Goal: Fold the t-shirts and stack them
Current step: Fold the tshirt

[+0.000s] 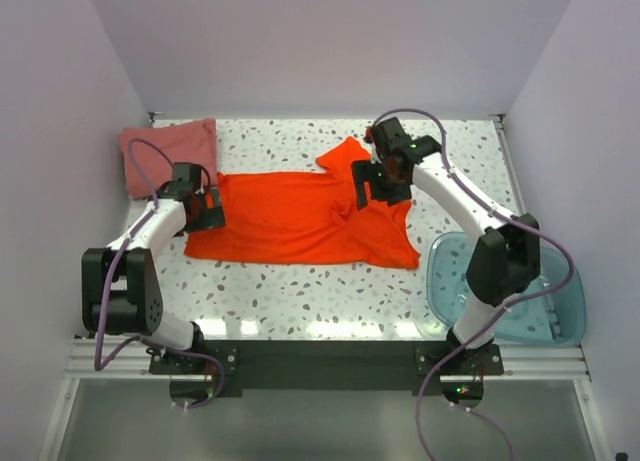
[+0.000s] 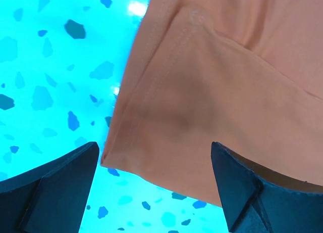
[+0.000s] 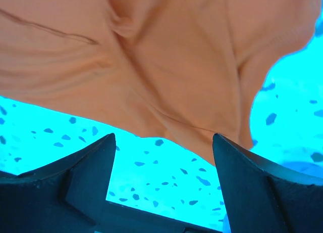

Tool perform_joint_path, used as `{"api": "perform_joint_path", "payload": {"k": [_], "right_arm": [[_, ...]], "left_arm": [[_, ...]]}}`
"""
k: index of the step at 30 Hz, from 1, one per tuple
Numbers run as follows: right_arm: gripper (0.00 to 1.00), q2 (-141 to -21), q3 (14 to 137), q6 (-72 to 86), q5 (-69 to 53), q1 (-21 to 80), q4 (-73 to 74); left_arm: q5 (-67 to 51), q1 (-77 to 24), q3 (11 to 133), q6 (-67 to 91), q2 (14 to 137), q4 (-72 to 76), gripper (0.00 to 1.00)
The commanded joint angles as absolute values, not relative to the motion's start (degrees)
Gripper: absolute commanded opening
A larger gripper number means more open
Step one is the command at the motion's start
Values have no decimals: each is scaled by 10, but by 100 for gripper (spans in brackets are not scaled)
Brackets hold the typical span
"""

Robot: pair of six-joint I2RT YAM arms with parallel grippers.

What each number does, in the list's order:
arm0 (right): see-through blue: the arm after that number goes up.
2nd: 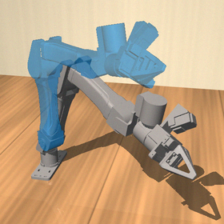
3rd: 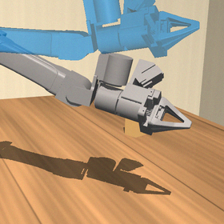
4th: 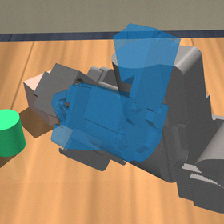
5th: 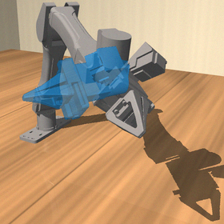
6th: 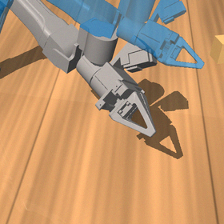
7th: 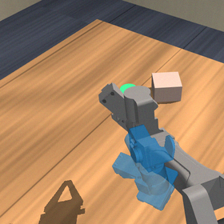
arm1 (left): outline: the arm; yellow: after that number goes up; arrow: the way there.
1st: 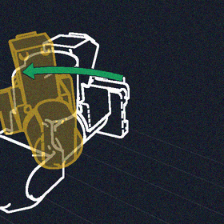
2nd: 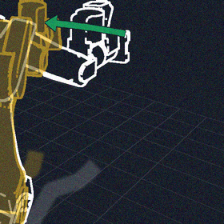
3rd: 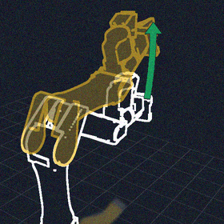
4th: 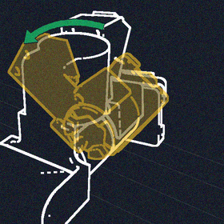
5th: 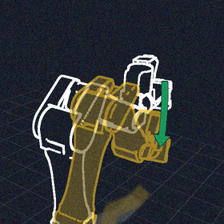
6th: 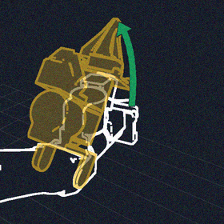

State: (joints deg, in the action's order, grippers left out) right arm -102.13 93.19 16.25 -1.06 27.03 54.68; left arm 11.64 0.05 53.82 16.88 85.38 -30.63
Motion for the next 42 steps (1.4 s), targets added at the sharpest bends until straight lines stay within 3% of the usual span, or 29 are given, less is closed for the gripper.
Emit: {"api": "perform_joint_path", "payload": {"k": [1, 18, 32, 42], "right_arm": [[80, -983, 841, 190, 9, 244, 521], [69, -925, 679, 241, 28, 224, 476], [67, -967, 695, 232, 46, 218, 468], [60, -999, 707, 229, 50, 216, 468]], "left_arm": [[151, 19, 538, 159, 863, -276, 97], [144, 23, 537, 156, 911, -238, 74], [141, 23, 533, 151, 924, -231, 54], [143, 23, 530, 148, 933, -229, 26]]}}
